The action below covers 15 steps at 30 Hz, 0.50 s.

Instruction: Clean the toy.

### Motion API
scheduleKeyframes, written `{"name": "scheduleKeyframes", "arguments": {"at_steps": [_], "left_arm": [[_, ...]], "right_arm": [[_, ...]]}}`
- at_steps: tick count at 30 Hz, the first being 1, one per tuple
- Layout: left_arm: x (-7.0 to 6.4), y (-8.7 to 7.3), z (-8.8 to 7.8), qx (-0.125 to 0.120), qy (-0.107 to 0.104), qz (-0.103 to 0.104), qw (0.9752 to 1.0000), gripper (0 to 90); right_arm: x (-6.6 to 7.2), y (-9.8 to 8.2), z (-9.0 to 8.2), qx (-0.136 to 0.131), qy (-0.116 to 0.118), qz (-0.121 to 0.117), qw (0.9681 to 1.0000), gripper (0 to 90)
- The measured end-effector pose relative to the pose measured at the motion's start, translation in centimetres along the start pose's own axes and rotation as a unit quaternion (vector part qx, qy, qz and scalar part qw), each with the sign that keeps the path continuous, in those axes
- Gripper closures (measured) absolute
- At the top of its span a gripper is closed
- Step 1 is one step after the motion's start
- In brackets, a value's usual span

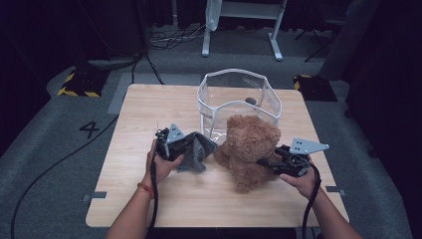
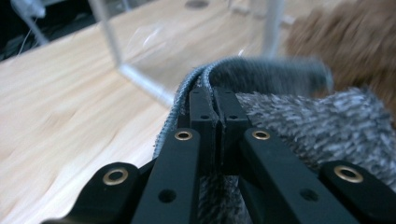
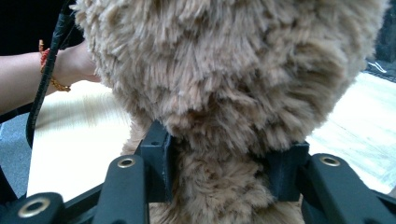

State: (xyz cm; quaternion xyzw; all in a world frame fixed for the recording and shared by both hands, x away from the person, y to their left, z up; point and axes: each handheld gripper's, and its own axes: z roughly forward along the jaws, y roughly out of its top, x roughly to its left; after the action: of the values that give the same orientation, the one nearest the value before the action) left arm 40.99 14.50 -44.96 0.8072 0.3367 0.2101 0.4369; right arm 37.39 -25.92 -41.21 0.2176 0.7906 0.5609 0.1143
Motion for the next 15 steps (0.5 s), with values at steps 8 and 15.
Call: {"name": "scheduleKeyframes", "arguments": {"at_steps": [8, 15], "left_arm": [[3.7, -3.5, -3.4, 0.021, 0.064, -0.047, 0.9966, 87.7], [6.3, -4.2, -2.0, 0.046, 0.132, -0.096, 0.9855, 87.9]], "right_arm": [[0.0, 0.0, 0.1, 0.000, -0.002, 0.000, 1.0000, 51.9], [0.0, 0.0, 0.0, 0.001, -0.002, -0.001, 1.0000, 52.4]]}}
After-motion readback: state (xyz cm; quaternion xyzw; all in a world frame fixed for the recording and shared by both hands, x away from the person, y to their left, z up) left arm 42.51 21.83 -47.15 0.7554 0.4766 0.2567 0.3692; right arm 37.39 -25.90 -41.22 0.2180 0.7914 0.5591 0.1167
